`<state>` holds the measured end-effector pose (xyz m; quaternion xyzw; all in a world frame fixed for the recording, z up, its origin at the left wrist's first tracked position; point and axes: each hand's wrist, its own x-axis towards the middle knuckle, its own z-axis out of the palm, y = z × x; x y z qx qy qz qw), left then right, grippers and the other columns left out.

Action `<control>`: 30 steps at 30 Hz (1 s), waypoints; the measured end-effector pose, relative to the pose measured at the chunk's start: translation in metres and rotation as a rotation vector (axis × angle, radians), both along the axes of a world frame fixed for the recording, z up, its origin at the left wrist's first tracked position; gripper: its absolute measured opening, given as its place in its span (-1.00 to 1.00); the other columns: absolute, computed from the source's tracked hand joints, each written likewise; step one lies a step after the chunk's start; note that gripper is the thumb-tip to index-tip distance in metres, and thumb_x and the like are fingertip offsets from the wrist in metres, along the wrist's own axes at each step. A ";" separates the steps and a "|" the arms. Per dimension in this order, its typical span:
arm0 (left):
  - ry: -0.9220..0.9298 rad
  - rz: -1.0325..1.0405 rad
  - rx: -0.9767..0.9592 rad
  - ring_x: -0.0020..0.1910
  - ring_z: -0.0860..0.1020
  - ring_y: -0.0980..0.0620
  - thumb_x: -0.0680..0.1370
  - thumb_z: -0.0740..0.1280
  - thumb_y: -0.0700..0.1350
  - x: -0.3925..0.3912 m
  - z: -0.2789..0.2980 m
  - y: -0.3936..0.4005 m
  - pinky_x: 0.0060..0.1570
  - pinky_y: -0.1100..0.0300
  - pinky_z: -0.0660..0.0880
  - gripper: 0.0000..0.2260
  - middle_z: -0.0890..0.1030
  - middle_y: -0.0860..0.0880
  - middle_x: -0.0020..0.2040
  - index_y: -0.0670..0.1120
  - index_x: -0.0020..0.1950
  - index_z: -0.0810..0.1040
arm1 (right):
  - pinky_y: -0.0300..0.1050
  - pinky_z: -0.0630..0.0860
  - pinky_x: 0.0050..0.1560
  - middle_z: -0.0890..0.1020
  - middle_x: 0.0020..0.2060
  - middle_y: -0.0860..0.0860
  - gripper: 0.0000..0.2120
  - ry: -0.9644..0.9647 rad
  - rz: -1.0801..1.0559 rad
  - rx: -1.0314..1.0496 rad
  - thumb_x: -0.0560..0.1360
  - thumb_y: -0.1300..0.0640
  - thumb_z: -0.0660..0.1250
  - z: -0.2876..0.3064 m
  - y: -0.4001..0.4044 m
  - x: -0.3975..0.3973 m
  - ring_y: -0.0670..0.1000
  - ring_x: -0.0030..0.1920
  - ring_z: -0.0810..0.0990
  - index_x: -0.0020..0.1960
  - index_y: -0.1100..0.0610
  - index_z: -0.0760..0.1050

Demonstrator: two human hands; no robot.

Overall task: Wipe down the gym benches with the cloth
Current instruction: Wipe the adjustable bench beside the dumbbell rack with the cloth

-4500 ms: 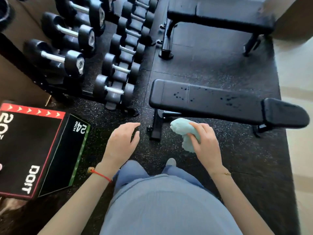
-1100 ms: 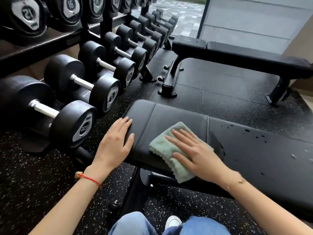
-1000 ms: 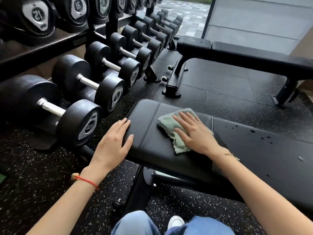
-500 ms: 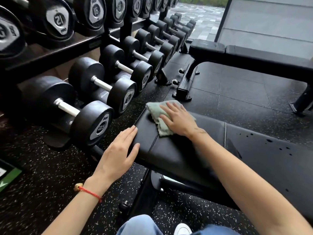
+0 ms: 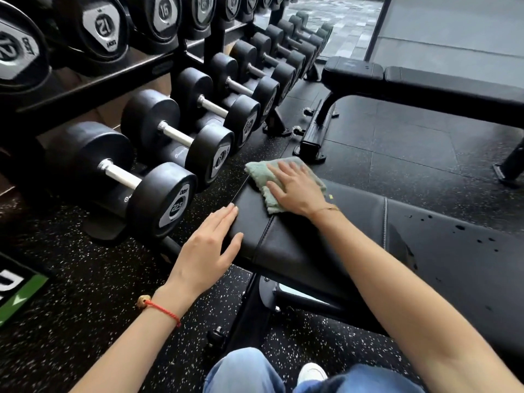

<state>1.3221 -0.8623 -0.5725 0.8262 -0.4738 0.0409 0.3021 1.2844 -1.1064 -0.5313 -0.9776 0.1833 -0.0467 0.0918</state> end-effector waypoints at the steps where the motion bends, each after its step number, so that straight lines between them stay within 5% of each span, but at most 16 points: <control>1: 0.003 -0.004 0.004 0.50 0.20 0.16 0.62 0.25 -0.02 0.000 0.000 0.000 0.51 0.27 0.05 -0.51 0.32 -0.02 0.51 -0.13 0.52 0.29 | 0.02 -0.14 0.57 0.13 0.57 0.02 -0.48 -0.023 0.046 0.008 0.65 -0.14 0.05 -0.002 0.010 -0.007 0.05 0.58 -0.01 0.57 -0.06 0.11; 5: -0.008 -0.008 0.030 0.52 0.21 0.11 0.62 0.21 0.01 0.001 0.000 0.001 0.52 0.23 0.06 -0.50 0.30 -0.01 0.52 -0.11 0.54 0.26 | -0.05 -0.15 0.57 0.10 0.57 -0.13 -0.50 -0.106 0.321 0.051 0.62 -0.27 -0.02 -0.017 0.043 -0.101 -0.05 0.58 -0.04 0.54 -0.27 0.02; 9: -0.023 0.002 0.016 0.52 0.20 0.09 0.62 0.21 -0.04 -0.001 0.002 -0.009 0.51 0.27 -0.02 -0.52 0.30 -0.03 0.52 -0.12 0.52 0.28 | -0.08 -0.09 0.58 0.14 0.56 -0.12 -0.50 -0.079 0.093 0.027 0.63 -0.21 0.04 -0.015 -0.008 -0.149 -0.08 0.58 -0.01 0.55 -0.21 0.09; 13: -0.039 -0.055 0.017 0.54 0.18 0.05 0.63 0.21 -0.06 -0.001 0.009 -0.035 0.53 0.21 -0.05 -0.53 0.29 -0.05 0.53 -0.13 0.52 0.28 | -0.02 -0.08 0.56 0.13 0.57 0.03 -0.48 0.029 -0.229 -0.028 0.65 -0.11 0.06 0.001 -0.044 -0.110 0.04 0.57 0.03 0.57 -0.04 0.09; 19: -0.073 -0.058 0.069 0.54 0.18 -0.01 0.64 0.15 -0.06 -0.004 0.004 -0.053 0.55 0.07 0.00 -0.56 0.31 -0.10 0.52 -0.17 0.51 0.30 | -0.16 -0.22 0.55 0.02 0.57 -0.19 -0.50 -0.073 0.104 0.046 0.62 -0.29 -0.06 -0.017 0.028 -0.183 -0.13 0.57 -0.12 0.54 -0.30 -0.02; 26: -0.079 -0.051 0.080 0.54 0.18 -0.02 0.64 0.09 -0.03 -0.004 0.005 -0.052 0.55 0.05 0.00 -0.54 0.30 -0.10 0.52 -0.16 0.51 0.30 | -0.05 -0.16 0.56 0.07 0.58 -0.01 -0.48 0.044 -0.193 0.008 0.64 -0.13 0.07 0.003 -0.025 -0.160 0.03 0.58 -0.05 0.57 -0.09 0.08; 30: -0.032 -0.106 0.080 0.55 0.14 -0.01 0.64 0.18 -0.08 -0.003 0.008 -0.041 0.55 0.11 -0.05 -0.56 0.28 -0.09 0.53 -0.15 0.52 0.29 | -0.05 -0.15 0.58 0.07 0.57 -0.09 -0.48 -0.001 0.040 0.041 0.63 -0.18 0.07 -0.003 0.012 -0.172 0.00 0.58 -0.05 0.56 -0.16 0.06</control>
